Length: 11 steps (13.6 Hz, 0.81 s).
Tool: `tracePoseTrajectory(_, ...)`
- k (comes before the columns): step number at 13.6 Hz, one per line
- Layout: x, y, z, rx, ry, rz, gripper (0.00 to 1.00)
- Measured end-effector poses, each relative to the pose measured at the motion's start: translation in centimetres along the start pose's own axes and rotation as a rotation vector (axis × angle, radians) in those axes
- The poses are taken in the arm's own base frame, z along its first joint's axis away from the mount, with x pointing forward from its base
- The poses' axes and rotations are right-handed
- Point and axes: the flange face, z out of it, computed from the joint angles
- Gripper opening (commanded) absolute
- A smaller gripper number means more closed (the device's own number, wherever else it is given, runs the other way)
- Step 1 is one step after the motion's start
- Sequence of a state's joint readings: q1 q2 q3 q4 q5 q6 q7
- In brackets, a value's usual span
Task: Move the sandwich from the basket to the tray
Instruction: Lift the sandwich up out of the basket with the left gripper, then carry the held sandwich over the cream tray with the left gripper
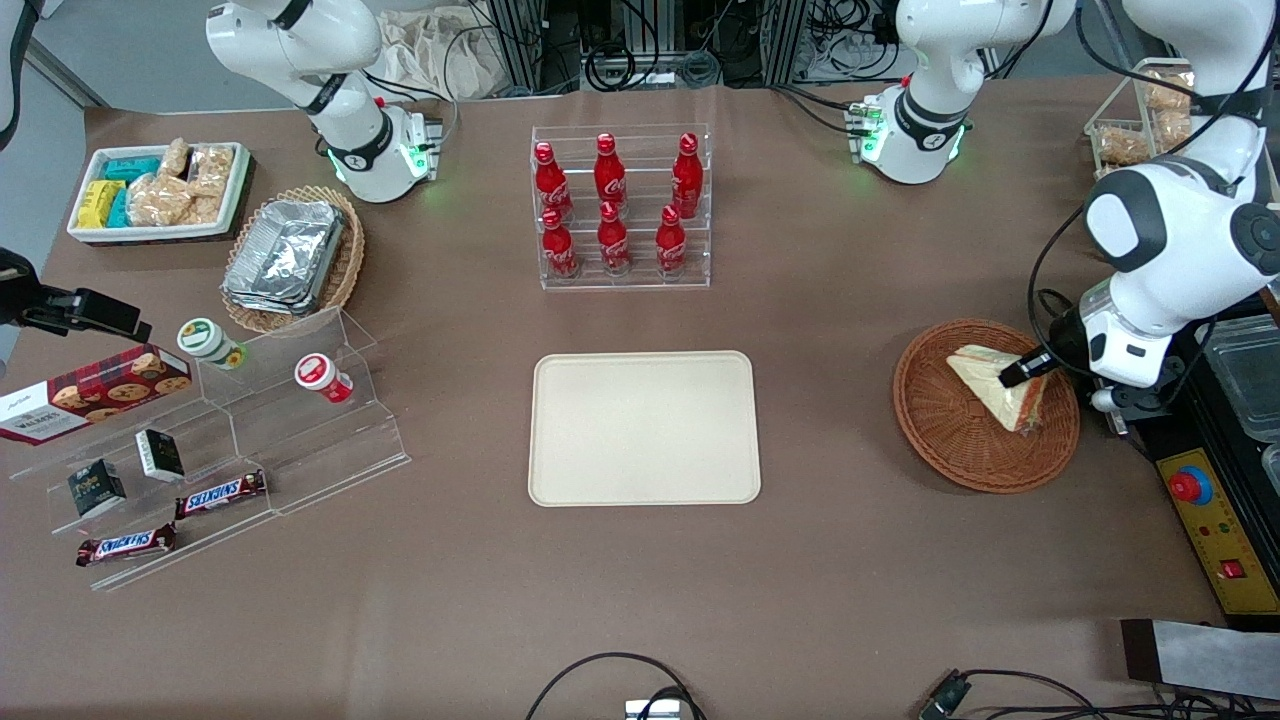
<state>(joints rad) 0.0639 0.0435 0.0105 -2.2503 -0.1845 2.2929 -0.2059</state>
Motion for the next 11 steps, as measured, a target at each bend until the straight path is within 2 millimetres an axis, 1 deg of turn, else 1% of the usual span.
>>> tracePoseTrajectory(3, -0.6, 1.2, -0.5, 0.036, 0.002, 0.148, 0.34)
tracePoseTrajectory(6, -1.8, 3.3, -0.8, 0.085, -0.01, 0.278, 0.34)
tracePoseTrajectory(8, -3.2, 5.6, -1.4, 0.096, -0.018, 0.335, 0.34)
tracePoseTrajectory(11, -5.9, 9.6, -2.0, 0.106, -0.03, 0.42, 0.34)
